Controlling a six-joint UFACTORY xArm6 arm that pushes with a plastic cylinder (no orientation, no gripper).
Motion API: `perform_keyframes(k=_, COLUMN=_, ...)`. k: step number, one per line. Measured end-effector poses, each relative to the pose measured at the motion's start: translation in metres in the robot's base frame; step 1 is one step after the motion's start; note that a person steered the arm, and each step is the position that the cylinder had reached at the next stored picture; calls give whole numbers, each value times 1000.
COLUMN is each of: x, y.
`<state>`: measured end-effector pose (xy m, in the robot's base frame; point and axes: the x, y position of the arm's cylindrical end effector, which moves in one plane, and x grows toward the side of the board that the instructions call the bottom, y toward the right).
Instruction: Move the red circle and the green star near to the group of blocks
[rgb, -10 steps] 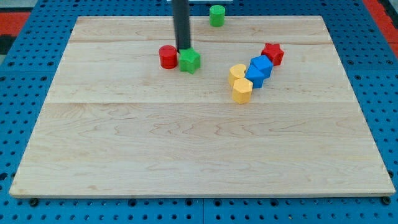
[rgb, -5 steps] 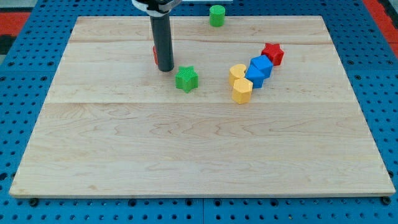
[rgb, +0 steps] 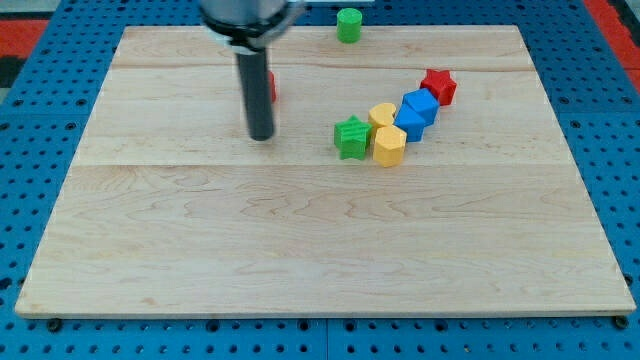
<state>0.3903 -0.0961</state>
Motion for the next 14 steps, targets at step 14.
perform_keyframes(k=14, x=-18, y=72)
